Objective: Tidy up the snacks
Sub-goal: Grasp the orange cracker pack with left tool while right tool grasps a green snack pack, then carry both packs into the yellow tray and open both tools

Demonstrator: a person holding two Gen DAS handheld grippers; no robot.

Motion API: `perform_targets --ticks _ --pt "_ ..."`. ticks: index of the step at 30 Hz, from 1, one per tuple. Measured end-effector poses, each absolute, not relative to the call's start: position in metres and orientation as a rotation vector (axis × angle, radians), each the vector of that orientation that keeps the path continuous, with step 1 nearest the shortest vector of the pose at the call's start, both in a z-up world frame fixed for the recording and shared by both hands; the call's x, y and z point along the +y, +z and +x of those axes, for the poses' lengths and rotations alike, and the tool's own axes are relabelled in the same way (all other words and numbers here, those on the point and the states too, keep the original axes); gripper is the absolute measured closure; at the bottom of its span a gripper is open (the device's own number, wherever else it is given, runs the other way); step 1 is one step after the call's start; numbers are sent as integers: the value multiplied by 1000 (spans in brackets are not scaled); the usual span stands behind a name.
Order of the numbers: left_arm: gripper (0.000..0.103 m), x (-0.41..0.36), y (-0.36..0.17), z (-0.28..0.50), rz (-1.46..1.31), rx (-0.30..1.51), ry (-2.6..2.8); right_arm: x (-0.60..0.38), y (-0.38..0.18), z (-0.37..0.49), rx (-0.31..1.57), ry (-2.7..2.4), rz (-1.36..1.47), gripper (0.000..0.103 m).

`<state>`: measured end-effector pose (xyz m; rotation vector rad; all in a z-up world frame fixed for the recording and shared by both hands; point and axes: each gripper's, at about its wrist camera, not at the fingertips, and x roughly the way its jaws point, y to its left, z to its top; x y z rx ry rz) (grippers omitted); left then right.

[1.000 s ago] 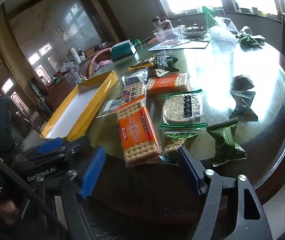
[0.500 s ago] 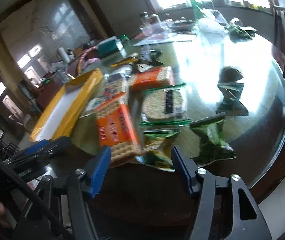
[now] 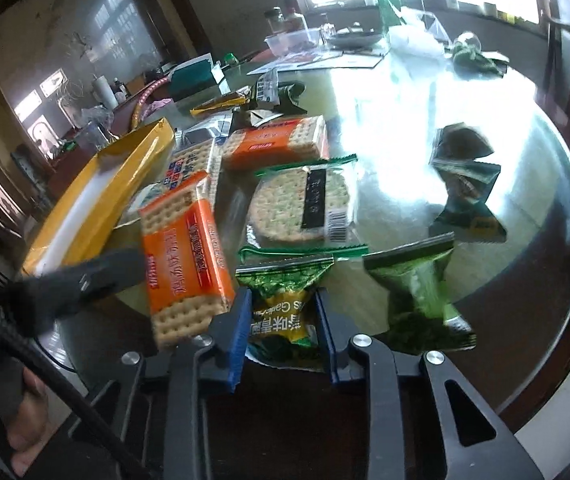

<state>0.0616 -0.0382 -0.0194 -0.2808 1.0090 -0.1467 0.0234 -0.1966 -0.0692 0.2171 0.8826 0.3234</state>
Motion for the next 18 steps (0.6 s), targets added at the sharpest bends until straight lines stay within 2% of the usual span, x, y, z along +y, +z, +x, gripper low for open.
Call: perform_targets --ticks 4,10,13,15,18 --pt "11 -51 -33 78 -226 1089 -84 -205 -72 21 876 331 255 74" --pt "16 -64 -53 82 -158 1108 -24 -201 -73 22 870 360 253 74" --pt "28 -58 -50 76 -168 1081 -34 -199 -73 22 872 371 250 74" --pt "44 -54 -48 71 -170 1066 -48 -199 -74 22 870 376 258 74" --pt "47 -49 -47 64 -165 1051 -89 -197 -74 22 872 380 269 74"
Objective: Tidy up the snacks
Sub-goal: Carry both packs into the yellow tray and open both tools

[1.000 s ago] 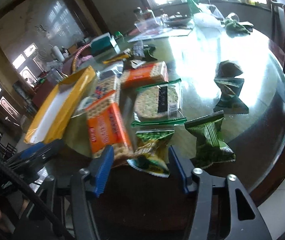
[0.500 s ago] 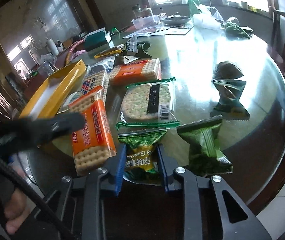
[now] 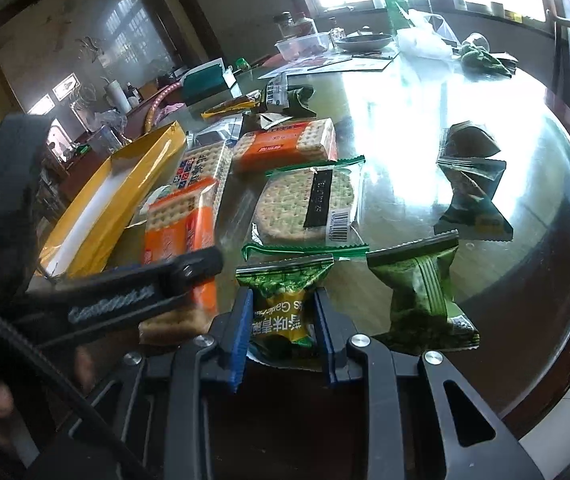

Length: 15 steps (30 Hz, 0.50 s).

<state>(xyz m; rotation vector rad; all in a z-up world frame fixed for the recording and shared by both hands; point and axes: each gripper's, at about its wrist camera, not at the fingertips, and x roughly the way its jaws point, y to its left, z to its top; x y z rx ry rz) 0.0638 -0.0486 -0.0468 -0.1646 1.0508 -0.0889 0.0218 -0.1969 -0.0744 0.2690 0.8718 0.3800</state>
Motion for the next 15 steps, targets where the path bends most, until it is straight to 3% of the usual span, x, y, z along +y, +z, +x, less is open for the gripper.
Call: perform_targets --ticks 15 --pt "50 29 10 26 -318 853 -162 -160 -36 23 772 453 233 75"
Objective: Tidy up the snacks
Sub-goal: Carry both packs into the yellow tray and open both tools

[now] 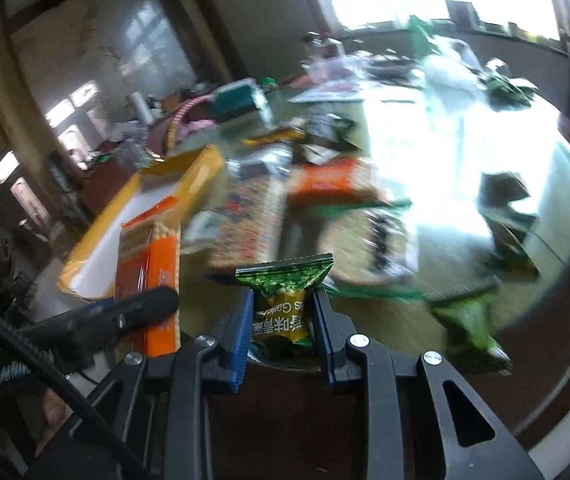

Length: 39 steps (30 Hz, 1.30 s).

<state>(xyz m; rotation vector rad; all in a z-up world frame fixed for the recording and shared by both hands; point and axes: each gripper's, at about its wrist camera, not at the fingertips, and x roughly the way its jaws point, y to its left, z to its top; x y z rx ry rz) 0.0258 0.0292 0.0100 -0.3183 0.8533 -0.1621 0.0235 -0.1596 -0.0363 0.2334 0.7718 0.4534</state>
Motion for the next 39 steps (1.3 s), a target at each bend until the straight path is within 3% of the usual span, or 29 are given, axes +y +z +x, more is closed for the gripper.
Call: perform_targets --ticks 6,19,36,39 --pt "50 106 27 29 -343 766 49 -91 -11 37 750 638 174 75" --pt "50 233 -8 46 -478 794 268 65 -17 76 816 827 -28 75" --pt "47 235 -35 68 -424 899 315 92 -46 88 892 794 -91 72" --pt "37 232 -30 66 -416 873 327 85 -42 88 879 812 -39 59"
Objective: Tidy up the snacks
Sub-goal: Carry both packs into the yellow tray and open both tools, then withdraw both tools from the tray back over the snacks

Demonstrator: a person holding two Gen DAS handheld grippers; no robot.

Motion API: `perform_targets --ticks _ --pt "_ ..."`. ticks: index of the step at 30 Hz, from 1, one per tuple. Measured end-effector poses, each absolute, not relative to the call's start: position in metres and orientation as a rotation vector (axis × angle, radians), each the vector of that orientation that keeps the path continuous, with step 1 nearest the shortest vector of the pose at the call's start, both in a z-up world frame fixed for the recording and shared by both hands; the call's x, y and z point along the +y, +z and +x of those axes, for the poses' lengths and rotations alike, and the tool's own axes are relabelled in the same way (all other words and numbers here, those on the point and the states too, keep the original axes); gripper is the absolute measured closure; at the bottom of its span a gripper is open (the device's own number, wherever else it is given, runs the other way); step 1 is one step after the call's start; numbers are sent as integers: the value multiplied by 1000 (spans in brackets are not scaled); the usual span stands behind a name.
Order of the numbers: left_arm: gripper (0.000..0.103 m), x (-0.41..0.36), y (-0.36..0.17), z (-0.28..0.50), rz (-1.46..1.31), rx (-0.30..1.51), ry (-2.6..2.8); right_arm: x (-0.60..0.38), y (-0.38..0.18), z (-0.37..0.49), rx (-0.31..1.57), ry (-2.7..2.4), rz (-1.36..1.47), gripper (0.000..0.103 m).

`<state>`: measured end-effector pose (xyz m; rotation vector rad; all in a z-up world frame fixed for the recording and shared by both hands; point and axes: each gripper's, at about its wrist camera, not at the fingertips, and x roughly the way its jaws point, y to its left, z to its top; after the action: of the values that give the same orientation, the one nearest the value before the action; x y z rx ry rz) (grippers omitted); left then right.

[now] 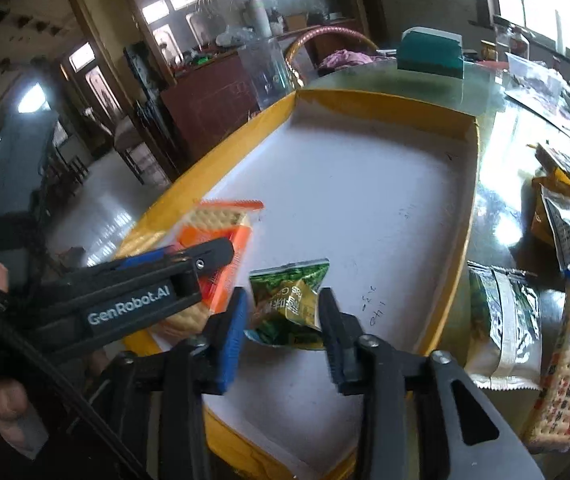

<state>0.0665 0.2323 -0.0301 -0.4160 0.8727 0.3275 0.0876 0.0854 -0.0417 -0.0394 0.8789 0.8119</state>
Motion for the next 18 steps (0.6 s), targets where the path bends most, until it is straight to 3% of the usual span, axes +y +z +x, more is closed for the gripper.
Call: perform_targets --ticks 2,3,15,18 --pt "24 230 -24 63 -410 834 341 80 -36 84 847 834 -23 44" --pt "22 228 -21 60 -408 811 357 76 -33 81 829 837 -14 42" --pt "22 164 26 39 -258 629 351 -7 -10 58 699 797 155 34" --pt "22 139 35 38 -227 623 270 -40 -16 56 714 752 202 25"
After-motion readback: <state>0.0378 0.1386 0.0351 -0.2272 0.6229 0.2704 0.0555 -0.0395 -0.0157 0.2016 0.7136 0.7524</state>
